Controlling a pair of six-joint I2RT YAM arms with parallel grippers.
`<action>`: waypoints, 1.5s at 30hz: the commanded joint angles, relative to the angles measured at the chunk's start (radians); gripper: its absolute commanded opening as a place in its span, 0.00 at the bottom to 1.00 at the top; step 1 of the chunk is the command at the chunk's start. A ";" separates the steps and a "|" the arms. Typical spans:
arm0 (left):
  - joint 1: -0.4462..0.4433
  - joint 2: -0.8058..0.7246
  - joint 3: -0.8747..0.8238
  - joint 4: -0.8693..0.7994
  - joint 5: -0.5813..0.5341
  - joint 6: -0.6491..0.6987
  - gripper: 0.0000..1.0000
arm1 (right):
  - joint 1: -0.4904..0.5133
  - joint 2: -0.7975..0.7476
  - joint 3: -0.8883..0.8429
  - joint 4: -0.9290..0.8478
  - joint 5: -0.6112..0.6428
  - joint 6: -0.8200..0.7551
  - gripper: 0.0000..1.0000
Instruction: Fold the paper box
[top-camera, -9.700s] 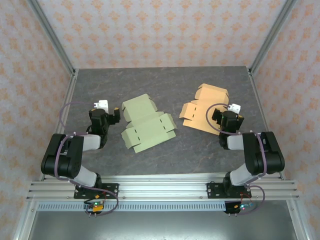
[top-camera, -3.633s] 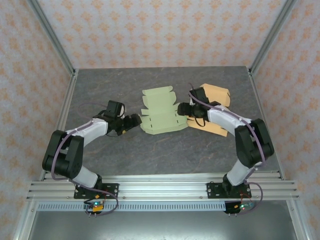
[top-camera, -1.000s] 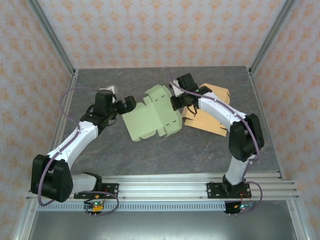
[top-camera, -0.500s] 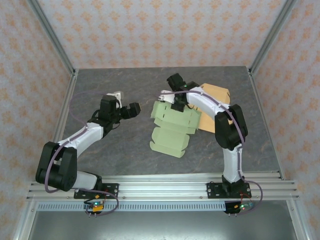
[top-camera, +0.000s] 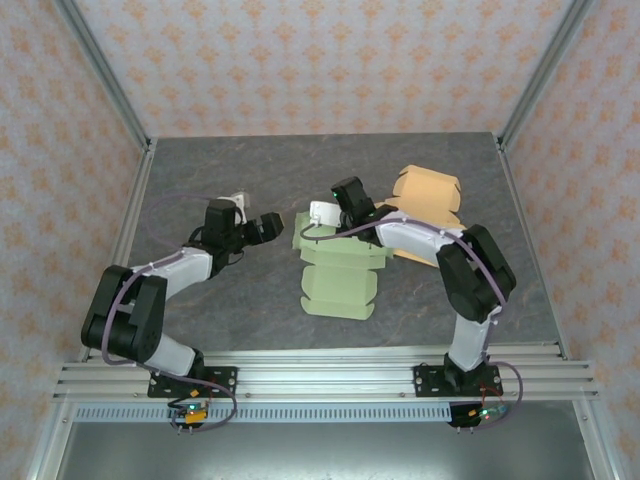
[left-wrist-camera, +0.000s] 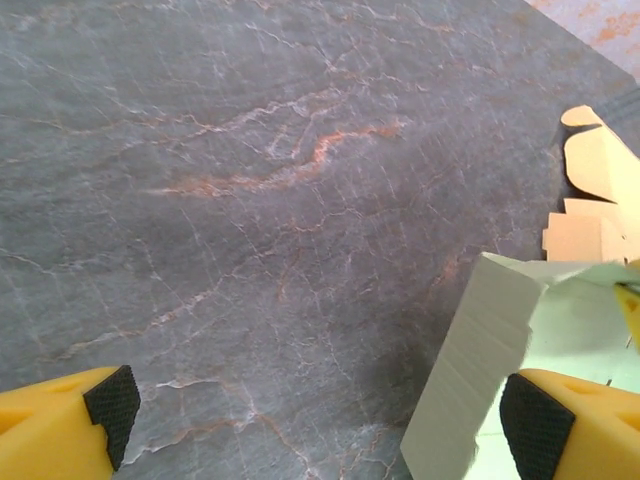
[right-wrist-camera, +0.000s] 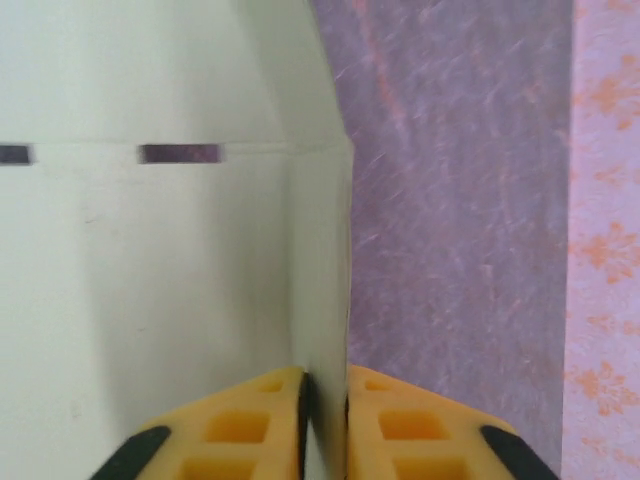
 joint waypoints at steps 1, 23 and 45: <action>-0.001 0.037 0.013 0.063 0.056 -0.008 0.96 | -0.010 -0.006 0.076 -0.063 -0.052 0.048 0.29; -0.134 0.249 0.208 -0.032 0.054 0.085 0.66 | -0.114 -0.217 0.191 -0.403 0.228 1.971 0.69; -0.150 0.080 0.064 0.113 0.009 0.061 0.00 | -0.077 0.096 0.225 -0.215 -0.420 2.734 0.76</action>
